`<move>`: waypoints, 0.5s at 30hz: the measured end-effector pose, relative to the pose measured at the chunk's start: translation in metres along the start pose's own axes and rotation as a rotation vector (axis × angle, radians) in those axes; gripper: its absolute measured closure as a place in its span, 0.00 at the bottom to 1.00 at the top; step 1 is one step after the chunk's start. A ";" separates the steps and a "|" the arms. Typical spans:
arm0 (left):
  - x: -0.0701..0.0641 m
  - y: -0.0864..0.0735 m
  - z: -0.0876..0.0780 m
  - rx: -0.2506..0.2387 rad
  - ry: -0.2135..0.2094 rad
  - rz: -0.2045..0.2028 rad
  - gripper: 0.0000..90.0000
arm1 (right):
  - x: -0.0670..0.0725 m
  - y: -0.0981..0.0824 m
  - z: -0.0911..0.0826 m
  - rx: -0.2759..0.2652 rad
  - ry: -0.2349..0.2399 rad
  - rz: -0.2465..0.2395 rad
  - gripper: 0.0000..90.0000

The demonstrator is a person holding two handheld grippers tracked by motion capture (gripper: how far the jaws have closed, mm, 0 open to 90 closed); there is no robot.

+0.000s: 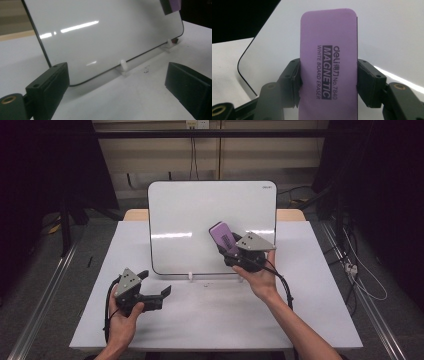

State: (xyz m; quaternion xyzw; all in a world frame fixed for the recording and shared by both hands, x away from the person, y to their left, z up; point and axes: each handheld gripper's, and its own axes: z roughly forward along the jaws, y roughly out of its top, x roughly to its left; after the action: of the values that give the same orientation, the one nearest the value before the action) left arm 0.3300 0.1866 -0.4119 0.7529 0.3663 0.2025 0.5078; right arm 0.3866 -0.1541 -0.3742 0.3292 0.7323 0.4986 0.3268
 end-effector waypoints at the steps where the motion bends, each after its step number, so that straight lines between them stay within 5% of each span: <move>1: -0.001 0.002 0.000 -0.013 -0.002 -0.004 0.06 | 0.000 -0.001 0.000 -0.002 0.004 0.002 0.46; 15: -0.009 0.031 0.014 -0.067 -0.104 -0.093 0.07 | 0.018 -0.010 -0.002 -0.043 0.071 0.018 0.46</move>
State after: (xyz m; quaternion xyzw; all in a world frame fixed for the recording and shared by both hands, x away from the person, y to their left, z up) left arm 0.3441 0.1646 -0.3884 0.7271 0.3671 0.1516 0.5600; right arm 0.3731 -0.1439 -0.3857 0.3106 0.7296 0.5285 0.3033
